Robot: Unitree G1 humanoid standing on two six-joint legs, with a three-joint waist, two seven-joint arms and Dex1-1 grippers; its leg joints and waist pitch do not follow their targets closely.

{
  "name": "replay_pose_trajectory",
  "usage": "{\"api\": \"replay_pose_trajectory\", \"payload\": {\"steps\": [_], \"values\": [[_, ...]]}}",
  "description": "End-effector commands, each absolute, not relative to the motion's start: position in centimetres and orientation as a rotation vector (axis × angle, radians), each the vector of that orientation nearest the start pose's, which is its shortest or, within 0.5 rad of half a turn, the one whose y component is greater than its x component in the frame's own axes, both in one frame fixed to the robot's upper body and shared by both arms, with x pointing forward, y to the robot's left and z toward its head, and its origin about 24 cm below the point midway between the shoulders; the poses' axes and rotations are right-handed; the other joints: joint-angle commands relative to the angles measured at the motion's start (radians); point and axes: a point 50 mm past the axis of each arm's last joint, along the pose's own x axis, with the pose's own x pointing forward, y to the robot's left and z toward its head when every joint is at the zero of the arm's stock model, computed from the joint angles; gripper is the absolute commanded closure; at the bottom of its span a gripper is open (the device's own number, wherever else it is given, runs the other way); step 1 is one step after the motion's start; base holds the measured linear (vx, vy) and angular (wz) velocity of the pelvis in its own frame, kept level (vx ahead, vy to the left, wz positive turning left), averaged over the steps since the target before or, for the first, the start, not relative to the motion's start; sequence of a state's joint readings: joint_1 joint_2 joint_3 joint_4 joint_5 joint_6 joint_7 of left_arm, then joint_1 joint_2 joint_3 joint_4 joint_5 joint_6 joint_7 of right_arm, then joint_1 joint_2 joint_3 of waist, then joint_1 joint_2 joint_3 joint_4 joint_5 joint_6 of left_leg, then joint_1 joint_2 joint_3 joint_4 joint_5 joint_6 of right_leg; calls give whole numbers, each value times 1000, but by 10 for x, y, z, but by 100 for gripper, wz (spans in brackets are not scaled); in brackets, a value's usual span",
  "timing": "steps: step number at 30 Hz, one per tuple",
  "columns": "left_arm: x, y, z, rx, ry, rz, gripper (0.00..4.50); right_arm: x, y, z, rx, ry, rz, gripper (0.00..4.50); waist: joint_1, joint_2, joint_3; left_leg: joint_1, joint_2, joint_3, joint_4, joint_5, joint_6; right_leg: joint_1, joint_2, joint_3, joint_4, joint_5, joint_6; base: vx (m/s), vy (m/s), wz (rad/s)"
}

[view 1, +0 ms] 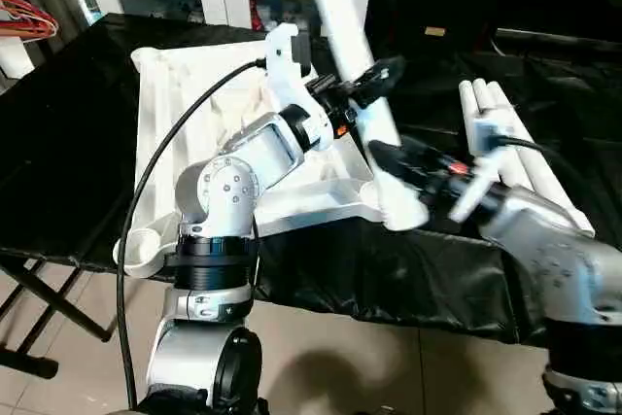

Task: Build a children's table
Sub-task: Pick table leg

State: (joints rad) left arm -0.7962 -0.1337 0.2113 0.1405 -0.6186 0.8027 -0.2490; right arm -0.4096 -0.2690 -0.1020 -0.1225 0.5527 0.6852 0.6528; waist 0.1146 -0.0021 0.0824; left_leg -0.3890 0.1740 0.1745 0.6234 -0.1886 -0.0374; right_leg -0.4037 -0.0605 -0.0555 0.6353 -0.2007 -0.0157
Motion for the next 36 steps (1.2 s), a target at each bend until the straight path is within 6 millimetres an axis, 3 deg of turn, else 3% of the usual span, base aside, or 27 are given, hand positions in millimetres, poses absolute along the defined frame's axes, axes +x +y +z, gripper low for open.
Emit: {"api": "replay_pose_trajectory", "payload": {"steps": [1, 7, 9, 17, 26, 27, 30, 32, 33, 36], "values": [[339, 21, 203, -684, 114, -822, 116, 300, -133, 152, 195, 31, 831, 264, 1, -11, -86, 12, 47, -21, -69, -54, 38, 61, -81, 49, -79, -97, -197, 0, 0, 0], [341, 22, 202, -699, 129, -779, 163, 300, -125, 156, 131, 24, 809, 264, 1, -11, -89, 12, 48, -20, -67, -22, 51, 63, -81, 50, -71, -20, -211, 0, 0, 0], [341, 21, 202, -709, 136, -768, 194, 299, -123, 157, 118, 21, 811, 264, 1, -10, -89, 12, 48, -20, -67, -27, 53, 64, -81, 49, -71, -20, -214, 0, 0, 0], [343, 20, 201, -723, 141, -747, 245, 299, -118, 158, 91, 14, 804, 264, 0, -8, -89, 13, 48, -20, -68, -42, 40, 64, -81, 50, -72, -29, -214, 0, 0, 0], [343, 21, 203, -733, 134, -756, 260, 298, -117, 157, 88, 21, 816, 264, 1, -8, -92, 13, 47, -20, -65, -26, 46, 66, -81, 50, -67, 10, -222, 0, 0, 0], [343, 21, 203, -732, 132, -758, 260, 298, -117, 157, 89, 23, 819, 194, 1, -8, -92, 13, 47, -20, -65, -25, 48, 66, -81, 50, -66, 14, -223, 0, 0, 0], [341, 21, 205, -694, 103, -814, 260, 296, -121, 157, 127, 37, 866, 189, 2, -9, -91, 13, 48, -19, -65, -32, 55, 67, -81, 50, -69, -1, -223, 0, 0, 0], [340, 22, 206, -650, 85, -858, 261, 294, -126, 157, 129, 44, 895, 152, 5, -7, -91, 15, 49, -19, -65, -32, 56, 66, -82, 50, -69, -3, -222, 0, 0, 0], [339, 23, 206, -629, 81, -888, 261, 294, -129, 158, 134, 49, 915, 152, 4, -14, -92, 14, 48, -18, -64, -30, 60, 67, -81, 51, -68, -2, -221, 0, 0, 0], [336, 24, 207, -584, 70, -955, 261, 291, -136, 158, 147, 76, 977, 137, 8, -12, -92, 13, 49, -19, -64, -21, 68, 68, -83, 51, -66, -6, -220, 0, 0, 0]]}}
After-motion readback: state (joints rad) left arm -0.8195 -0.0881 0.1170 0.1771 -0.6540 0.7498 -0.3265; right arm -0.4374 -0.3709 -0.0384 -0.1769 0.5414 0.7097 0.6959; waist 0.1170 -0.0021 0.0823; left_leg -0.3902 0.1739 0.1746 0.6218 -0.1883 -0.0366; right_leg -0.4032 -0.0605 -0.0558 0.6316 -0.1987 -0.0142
